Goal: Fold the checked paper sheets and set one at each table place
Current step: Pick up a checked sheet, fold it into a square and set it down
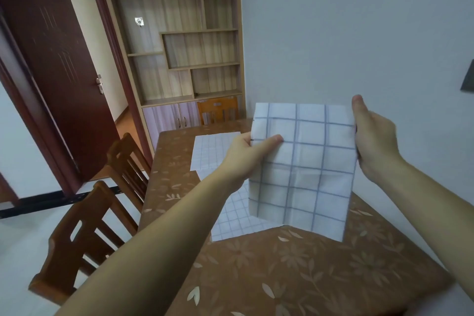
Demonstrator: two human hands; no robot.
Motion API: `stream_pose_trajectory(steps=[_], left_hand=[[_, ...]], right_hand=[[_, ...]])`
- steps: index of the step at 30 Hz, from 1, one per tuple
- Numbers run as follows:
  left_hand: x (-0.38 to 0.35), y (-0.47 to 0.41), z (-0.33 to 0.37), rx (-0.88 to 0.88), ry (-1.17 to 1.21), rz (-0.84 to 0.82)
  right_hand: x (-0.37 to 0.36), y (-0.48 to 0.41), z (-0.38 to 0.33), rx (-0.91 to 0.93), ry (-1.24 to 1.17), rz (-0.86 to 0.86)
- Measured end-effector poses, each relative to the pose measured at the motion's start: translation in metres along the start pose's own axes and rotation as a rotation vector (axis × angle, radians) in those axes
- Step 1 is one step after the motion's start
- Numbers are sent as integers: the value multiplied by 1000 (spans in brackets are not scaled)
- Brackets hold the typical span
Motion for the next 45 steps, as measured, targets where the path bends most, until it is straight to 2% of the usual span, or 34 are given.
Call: stream_pose_trajectory(steps=[3,6,10,13,16,21,24,29,32,34,37,42,45], left_hand=[[8,-2,4,-44,44,89],[16,-2,6,-75,18,139],[22,0,2,-92,-96,128],[23,5,-13,13,-173,3],[25,9,-24,72,-232,-103],[40,5,-30,142,-165,-69],[43,2,-37,189,-97,-35],[43,1,-37,184,-17,20],[45,2,-44,343,85,98],[43,3,-50,434,76,73],[36,3,-46,375,-73,14],[28,-2,-25,161,-210,34],[17,-1,-8,30,-325,-36]], right_hand=[[-19,25,32,-273,-77,-303],[-28,49,43,-219,106,-485],[-29,50,40,-129,136,-420],[-27,44,40,-81,185,-353],[-25,39,44,-83,222,-358],[-31,46,58,-283,106,-582],[-29,47,59,-335,51,-610],[-25,53,47,-212,169,-739],[-19,50,42,-168,219,-726],[-15,46,40,-140,232,-691],[-14,44,39,-122,239,-694],[-10,43,42,-124,295,-800],[-11,41,35,-119,226,-772]])
Point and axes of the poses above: each hand's wrist, its own y-axis away from the middle knuckle, its own x-axis out of the back of the hand, z = x × y, the point moved 8 cm from there along -y, towards the middle knuckle, and after that the axes turned 8 degrees about z, right-handed, at the moved point
